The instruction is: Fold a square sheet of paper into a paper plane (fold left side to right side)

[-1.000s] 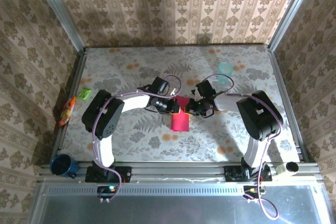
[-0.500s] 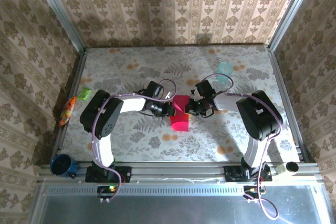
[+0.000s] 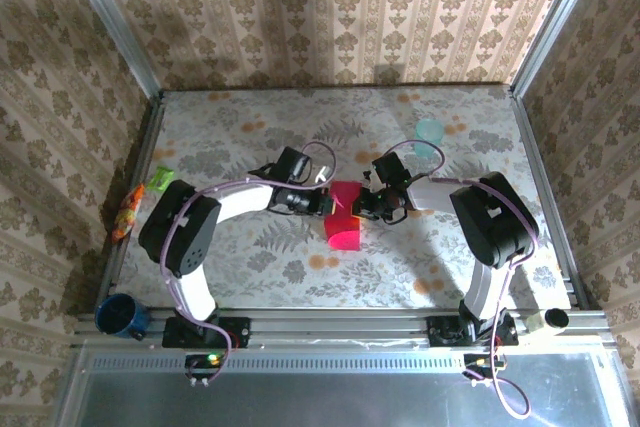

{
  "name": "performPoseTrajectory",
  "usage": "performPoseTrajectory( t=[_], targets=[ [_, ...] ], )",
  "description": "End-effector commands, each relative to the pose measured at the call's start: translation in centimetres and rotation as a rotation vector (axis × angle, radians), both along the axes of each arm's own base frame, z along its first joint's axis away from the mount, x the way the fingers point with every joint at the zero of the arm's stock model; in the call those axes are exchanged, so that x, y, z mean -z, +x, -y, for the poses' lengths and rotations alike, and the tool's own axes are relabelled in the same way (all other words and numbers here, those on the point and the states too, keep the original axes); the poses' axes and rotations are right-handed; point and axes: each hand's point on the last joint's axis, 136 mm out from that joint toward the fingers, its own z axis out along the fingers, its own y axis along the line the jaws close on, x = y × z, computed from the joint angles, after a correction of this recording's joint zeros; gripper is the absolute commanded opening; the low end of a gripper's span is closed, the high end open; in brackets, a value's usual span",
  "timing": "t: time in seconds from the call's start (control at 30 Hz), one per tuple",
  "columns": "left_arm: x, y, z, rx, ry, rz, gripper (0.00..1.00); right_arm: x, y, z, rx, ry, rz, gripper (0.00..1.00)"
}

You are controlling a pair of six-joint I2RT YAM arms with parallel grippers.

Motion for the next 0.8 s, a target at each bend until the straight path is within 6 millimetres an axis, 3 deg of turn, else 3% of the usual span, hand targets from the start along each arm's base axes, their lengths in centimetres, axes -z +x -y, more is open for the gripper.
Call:
performPoseTrajectory(
  t=[0.0, 0.23, 0.47, 0.77],
  targets=[
    [1.1, -0.3, 1.0, 0.038, 0.023, -0.012, 0.0, 4.8, -3.5, 3.0, 0.003, -0.169, -0.133, 0.0],
    [3.0, -0.2, 1.5, 0.032, 0.038, -0.036, 0.0, 4.8, -3.5, 2.7, -0.004, -0.166, -0.133, 0.0],
    [4.8, -1.2, 0.5, 0.035, 0.088, -0.067, 0.0, 4.6, -3.4, 2.5, -0.006, -0.152, -0.128, 0.0],
    [6.8, -2.4, -0.8, 0.029, 0.144, -0.109, 0.0, 1.5, -1.6, -0.4, -0.009, -0.003, -0.061, 0.0]
  ],
)
